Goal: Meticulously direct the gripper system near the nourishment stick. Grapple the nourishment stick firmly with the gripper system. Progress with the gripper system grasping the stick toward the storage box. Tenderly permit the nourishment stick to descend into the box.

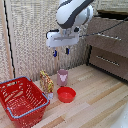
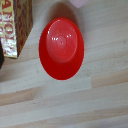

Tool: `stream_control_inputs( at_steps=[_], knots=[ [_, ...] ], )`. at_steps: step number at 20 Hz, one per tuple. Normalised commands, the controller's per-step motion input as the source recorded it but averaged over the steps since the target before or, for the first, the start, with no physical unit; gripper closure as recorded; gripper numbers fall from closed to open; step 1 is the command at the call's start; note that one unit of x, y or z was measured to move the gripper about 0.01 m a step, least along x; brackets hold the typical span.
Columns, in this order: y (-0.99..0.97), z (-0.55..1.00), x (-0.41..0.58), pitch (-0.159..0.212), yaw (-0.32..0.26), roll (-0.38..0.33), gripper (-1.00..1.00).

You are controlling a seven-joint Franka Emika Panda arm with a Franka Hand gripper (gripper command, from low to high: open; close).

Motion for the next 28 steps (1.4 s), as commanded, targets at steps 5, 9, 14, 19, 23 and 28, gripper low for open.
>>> stream_control_inputs(
  at_steps=[5,9,14,19,23,28],
  knots=[
    [0.69,-0.19,0.166,0.000,0.000,-0.123,-1.00],
    [0.77,-0.17,0.112,0.000,0.000,-0.144,-1.00],
    [0.51,-0.17,0.249,0.007,0.001,-0.101,-1.00],
    [0.13,-0.29,0.420,0.012,0.055,-0.044,-1.00],
    [0.01,-0.31,0.452,0.003,0.111,-0.029,-1.00],
    [0.03,-0.31,0.412,0.006,0.106,-0.029,-1.00]
  ],
)
